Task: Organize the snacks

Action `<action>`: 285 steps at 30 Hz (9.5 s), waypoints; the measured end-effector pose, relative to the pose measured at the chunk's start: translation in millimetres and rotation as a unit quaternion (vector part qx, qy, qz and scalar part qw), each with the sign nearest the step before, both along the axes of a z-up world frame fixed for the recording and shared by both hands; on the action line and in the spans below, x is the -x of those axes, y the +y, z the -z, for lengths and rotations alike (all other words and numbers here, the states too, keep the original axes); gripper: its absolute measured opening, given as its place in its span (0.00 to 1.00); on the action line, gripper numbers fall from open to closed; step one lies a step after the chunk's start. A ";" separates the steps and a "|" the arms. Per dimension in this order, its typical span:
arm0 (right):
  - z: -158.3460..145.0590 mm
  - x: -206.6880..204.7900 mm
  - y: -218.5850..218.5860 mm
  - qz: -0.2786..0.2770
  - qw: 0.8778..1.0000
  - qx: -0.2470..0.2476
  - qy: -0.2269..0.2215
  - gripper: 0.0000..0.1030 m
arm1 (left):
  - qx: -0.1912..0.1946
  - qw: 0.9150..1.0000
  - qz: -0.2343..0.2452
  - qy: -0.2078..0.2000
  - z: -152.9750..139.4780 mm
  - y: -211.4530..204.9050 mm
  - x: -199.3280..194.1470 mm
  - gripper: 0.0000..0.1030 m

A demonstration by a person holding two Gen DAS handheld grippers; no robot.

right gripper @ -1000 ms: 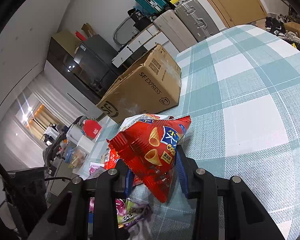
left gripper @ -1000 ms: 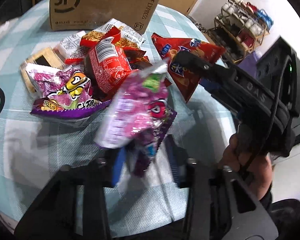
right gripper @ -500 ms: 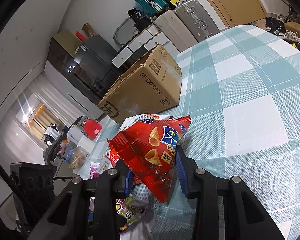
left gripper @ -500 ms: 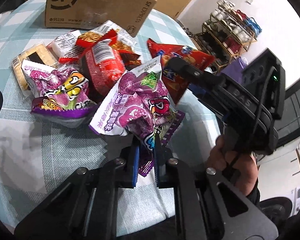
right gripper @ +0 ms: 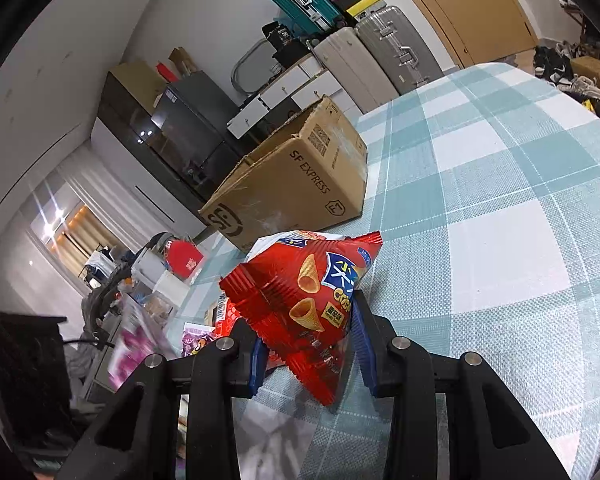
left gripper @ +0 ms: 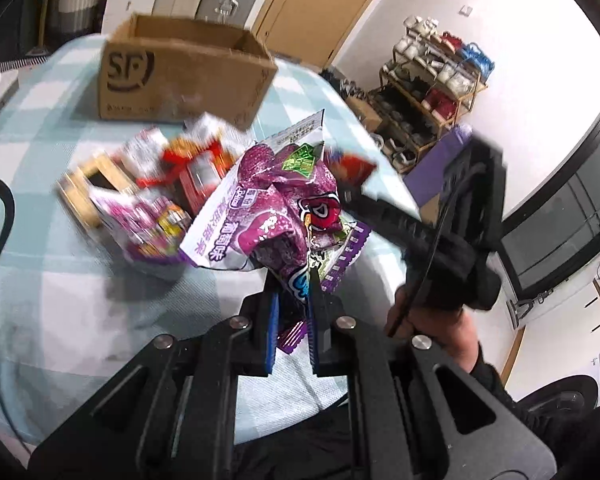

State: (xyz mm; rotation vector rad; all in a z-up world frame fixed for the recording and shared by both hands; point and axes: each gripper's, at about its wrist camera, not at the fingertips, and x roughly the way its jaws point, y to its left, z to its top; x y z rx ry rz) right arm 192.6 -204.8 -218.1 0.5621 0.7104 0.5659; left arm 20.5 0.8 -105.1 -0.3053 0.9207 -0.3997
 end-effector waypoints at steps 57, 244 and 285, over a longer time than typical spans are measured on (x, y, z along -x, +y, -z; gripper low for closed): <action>-197.0 -177.3 83.8 -0.057 0.988 0.108 -0.099 0.36 | -0.125 0.989 -0.029 -0.078 -164.0 88.4 -374.6 0.09; -7.9 -21.4 27.4 -0.044 0.998 0.020 -0.038 0.25 | -0.034 0.991 -0.127 -0.034 63.9 84.7 -168.5 0.99; -6.6 -18.4 19.3 -0.052 0.997 -0.017 -0.052 0.25 | -0.072 0.994 -0.084 0.023 69.6 51.3 -146.5 0.45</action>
